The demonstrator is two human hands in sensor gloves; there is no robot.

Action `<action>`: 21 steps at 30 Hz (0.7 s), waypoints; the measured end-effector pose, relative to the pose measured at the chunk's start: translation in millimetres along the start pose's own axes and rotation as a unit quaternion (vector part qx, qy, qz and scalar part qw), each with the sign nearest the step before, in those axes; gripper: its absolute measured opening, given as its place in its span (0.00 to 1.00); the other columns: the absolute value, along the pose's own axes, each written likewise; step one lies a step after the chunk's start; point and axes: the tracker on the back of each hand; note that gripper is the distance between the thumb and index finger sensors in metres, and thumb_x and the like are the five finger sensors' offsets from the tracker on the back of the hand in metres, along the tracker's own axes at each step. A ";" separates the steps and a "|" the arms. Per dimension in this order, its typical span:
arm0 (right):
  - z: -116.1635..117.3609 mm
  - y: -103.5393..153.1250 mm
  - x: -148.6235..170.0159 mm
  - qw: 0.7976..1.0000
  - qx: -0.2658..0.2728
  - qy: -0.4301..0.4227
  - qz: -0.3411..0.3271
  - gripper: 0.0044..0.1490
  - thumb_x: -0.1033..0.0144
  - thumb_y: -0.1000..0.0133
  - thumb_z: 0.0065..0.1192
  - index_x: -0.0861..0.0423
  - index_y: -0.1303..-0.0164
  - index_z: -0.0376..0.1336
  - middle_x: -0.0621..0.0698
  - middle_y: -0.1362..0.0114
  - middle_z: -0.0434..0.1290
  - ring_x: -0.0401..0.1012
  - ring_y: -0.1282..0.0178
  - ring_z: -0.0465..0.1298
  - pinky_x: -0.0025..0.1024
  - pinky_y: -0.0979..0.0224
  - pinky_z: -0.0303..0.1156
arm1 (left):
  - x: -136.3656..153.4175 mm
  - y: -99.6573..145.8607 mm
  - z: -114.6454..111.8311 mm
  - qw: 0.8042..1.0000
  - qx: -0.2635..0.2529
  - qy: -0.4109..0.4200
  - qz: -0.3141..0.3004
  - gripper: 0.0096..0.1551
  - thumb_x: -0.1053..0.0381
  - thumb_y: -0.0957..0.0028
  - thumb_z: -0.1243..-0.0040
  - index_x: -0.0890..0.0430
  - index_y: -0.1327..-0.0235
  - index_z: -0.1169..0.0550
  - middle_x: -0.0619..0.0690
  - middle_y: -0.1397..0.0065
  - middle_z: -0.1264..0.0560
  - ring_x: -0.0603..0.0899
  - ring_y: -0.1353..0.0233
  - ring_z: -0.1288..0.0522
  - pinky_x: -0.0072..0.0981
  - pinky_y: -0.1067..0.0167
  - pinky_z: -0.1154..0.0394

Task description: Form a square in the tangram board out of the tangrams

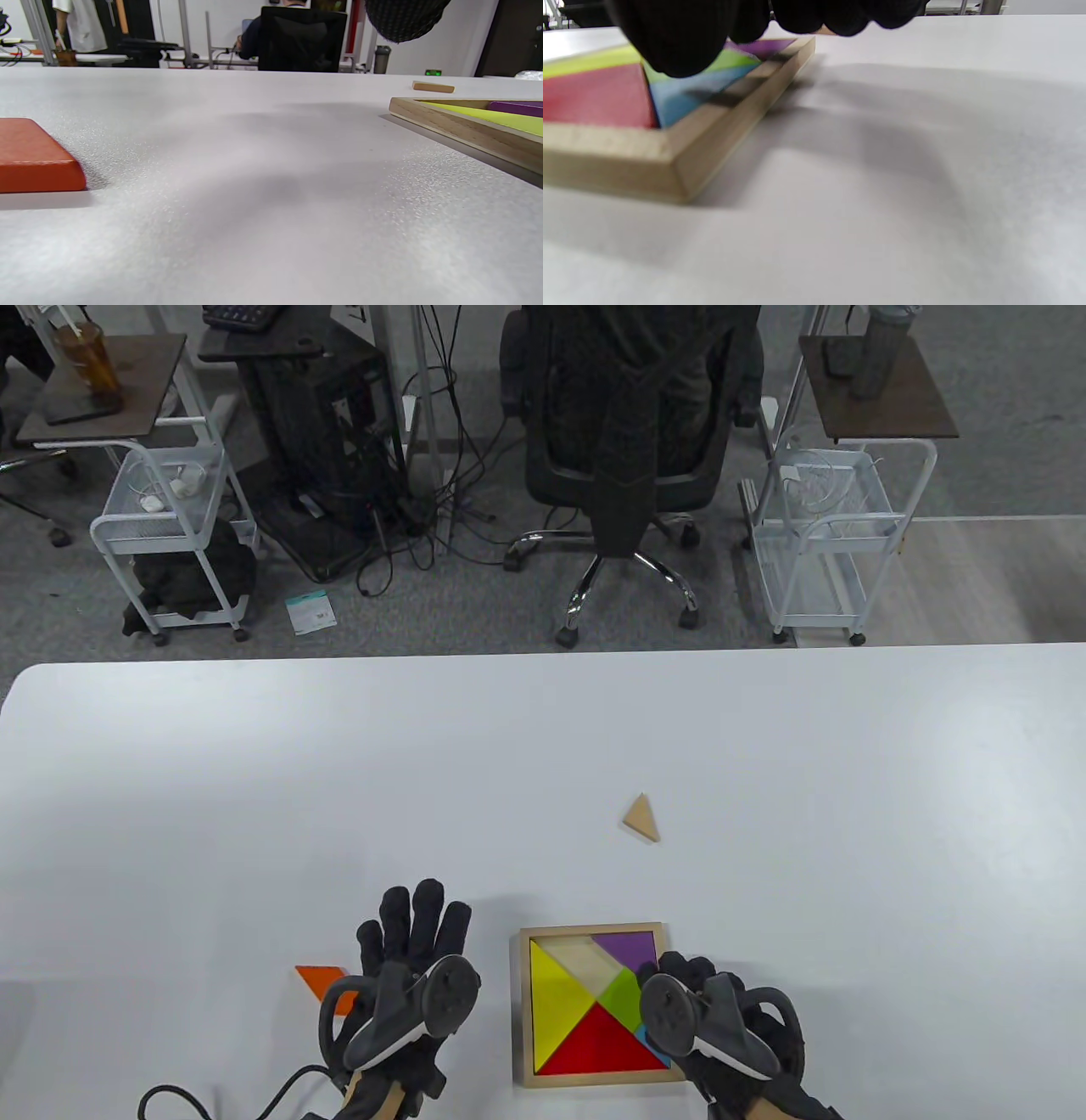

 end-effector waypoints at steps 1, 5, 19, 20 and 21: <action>-6.1 0.6 5.2 1.000 0.015 -0.019 0.012 0.47 0.48 0.55 0.62 0.39 0.25 0.48 0.47 0.17 0.44 0.48 0.19 0.49 0.38 0.22 0.57 | 0.2 -0.3 -0.7 1.000 0.001 0.001 0.001 0.44 0.38 0.39 0.52 0.50 0.18 0.56 0.61 0.18 0.70 0.75 0.20 0.67 0.76 0.27 0.57; -33.9 -11.1 18.4 0.991 0.054 -0.101 0.068 0.54 0.46 0.55 0.64 0.33 0.23 0.40 0.40 0.14 0.34 0.43 0.13 0.37 0.42 0.13 0.49 | -2.7 -3.1 -4.6 1.000 0.013 -0.009 -0.002 0.44 0.38 0.39 0.53 0.50 0.19 0.57 0.60 0.18 0.71 0.74 0.21 0.70 0.74 0.32 0.67; -94.7 -172.7 8.7 0.961 -0.115 -0.098 0.233 0.59 0.48 0.55 0.68 0.25 0.25 0.34 0.34 0.15 0.28 0.39 0.11 0.32 0.43 0.10 0.43 | -3.9 -4.9 -9.3 0.999 0.039 0.001 -0.010 0.46 0.37 0.38 0.55 0.51 0.19 0.60 0.66 0.21 0.75 0.77 0.22 0.71 0.76 0.33 0.68; -87.3 -180.6 9.8 0.955 -0.153 -0.102 0.231 0.62 0.48 0.55 0.69 0.25 0.25 0.31 0.32 0.16 0.25 0.38 0.12 0.30 0.42 0.09 0.42 | -4.3 -5.6 -10.5 0.999 0.042 -0.001 -0.011 0.46 0.37 0.38 0.55 0.51 0.19 0.60 0.66 0.21 0.75 0.77 0.22 0.72 0.76 0.33 0.68; -75.4 -189.6 11.8 0.941 -0.206 -0.118 0.242 0.64 0.49 0.55 0.70 0.23 0.27 0.29 0.31 0.17 0.21 0.38 0.13 0.27 0.42 0.09 0.40 | -5.0 -6.6 -12.1 0.999 0.046 -0.005 -0.014 0.46 0.37 0.38 0.55 0.51 0.19 0.60 0.66 0.21 0.75 0.77 0.23 0.72 0.76 0.33 0.69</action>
Point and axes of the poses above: the tracker on the back of each hand, its own x axis roughly to the little-finger side, its own y axis roughly from the fingertips to the wrist, z = x × y
